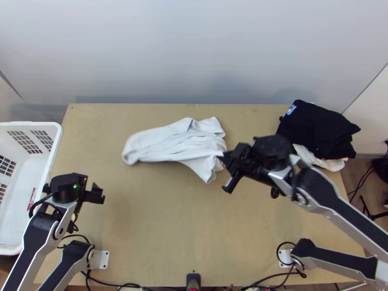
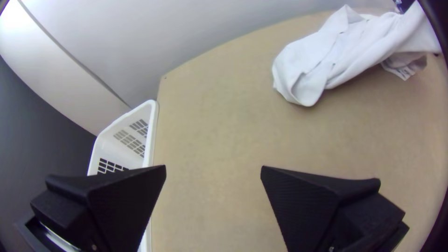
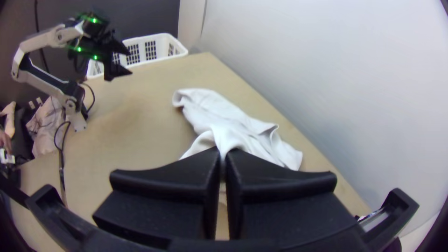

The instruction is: Fold the t-shirt

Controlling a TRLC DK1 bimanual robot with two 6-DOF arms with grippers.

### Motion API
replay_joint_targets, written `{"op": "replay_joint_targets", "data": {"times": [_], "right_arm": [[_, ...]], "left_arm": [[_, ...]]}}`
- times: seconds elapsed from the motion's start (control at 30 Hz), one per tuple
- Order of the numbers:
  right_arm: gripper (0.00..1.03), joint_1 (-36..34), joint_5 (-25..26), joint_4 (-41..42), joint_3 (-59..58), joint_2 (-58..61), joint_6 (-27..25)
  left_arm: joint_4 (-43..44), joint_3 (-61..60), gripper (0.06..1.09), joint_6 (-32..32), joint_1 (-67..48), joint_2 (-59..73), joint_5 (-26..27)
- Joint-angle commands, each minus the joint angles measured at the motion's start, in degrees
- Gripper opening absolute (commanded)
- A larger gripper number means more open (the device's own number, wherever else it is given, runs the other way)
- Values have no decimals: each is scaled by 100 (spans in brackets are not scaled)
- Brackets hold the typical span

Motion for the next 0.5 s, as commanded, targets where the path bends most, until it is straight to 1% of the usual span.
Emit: {"op": "replay_joint_targets", "data": {"times": [0.0, 0.07, 0.1, 0.23, 0.47], "right_arm": [[3, 370, 509, -507, 1816, 182, 416], [3, 362, 614, -489, 2264, 419, 627], [3, 362, 667, -445, 2413, 490, 654], [3, 370, 975, -59, 3037, 806, 680], [3, 432, 1291, 20, 4777, 1659, 671]], "left_arm": [[101, 117, 104, 197, -800, 266, -5], [66, 187, 104, 250, -1239, 310, -5], [66, 257, 104, 268, -1389, 389, -5], [31, 855, 104, 303, -1846, 926, -5], [-48, 1672, 104, 241, -2434, 1778, -5]]}}
